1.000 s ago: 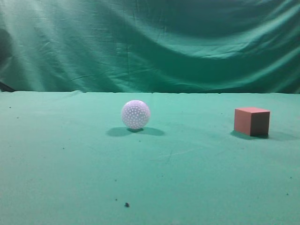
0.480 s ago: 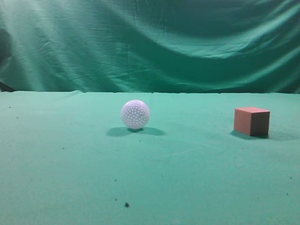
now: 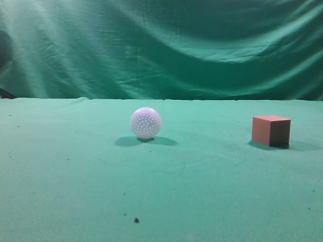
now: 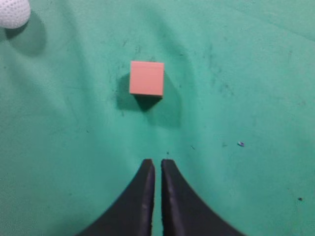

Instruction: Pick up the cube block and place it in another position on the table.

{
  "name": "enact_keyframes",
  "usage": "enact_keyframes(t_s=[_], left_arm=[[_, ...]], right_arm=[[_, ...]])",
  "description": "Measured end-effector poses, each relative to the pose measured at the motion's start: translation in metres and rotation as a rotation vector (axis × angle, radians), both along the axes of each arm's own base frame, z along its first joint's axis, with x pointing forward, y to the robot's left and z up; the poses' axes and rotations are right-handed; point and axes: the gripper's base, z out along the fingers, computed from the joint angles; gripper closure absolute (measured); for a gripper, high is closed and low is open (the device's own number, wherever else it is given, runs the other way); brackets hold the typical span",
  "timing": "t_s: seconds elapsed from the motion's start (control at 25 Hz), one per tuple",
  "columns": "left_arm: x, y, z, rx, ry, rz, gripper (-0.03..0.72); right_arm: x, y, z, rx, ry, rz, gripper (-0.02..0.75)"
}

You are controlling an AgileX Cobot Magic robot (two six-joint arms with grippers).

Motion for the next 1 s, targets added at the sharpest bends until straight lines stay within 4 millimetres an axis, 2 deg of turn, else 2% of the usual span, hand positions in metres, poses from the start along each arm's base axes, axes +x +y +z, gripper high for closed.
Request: enact_keyframes(t_s=[0.04, 0.08, 0.12, 0.16, 0.36, 0.44, 0.64, 0.76, 0.88, 0.92, 1.0], left_arm=[[0.0, 0.0, 0.0, 0.0, 0.0, 0.0, 0.426], [0.0, 0.0, 0.0, 0.0, 0.0, 0.0, 0.426], [0.0, 0.0, 0.0, 0.0, 0.0, 0.0, 0.426], [0.0, 0.0, 0.0, 0.0, 0.0, 0.0, 0.426], [0.0, 0.0, 0.0, 0.0, 0.0, 0.0, 0.426], [0.0, 0.0, 0.0, 0.0, 0.0, 0.0, 0.426], [0.0, 0.0, 0.0, 0.0, 0.0, 0.0, 0.426], [0.0, 0.0, 0.0, 0.0, 0.0, 0.0, 0.426], [0.0, 0.0, 0.0, 0.0, 0.0, 0.0, 0.426], [0.0, 0.0, 0.0, 0.0, 0.0, 0.0, 0.426], [0.0, 0.0, 0.0, 0.0, 0.0, 0.0, 0.426]], right_arm=[[0.005, 0.006, -0.004, -0.008, 0.016, 0.013, 0.688], [0.01, 0.011, -0.008, -0.017, 0.034, 0.022, 0.688], [0.014, 0.015, -0.011, -0.023, 0.045, 0.029, 0.6], [0.019, 0.019, -0.015, -0.033, 0.058, 0.035, 0.549], [0.039, 0.035, -0.04, -0.066, 0.114, 0.052, 0.198], [0.048, 0.039, -0.049, -0.07, 0.113, 0.052, 0.12], [0.064, 0.044, -0.078, -0.125, 0.098, 0.071, 0.123], [0.07, 0.044, -0.091, -0.147, 0.099, 0.039, 0.255], [0.072, 0.045, -0.096, -0.142, 0.102, 0.001, 0.475], [0.072, 0.046, -0.096, -0.139, 0.1, -0.002, 0.524], [0.073, 0.046, -0.095, -0.137, 0.096, -0.006, 0.517]])
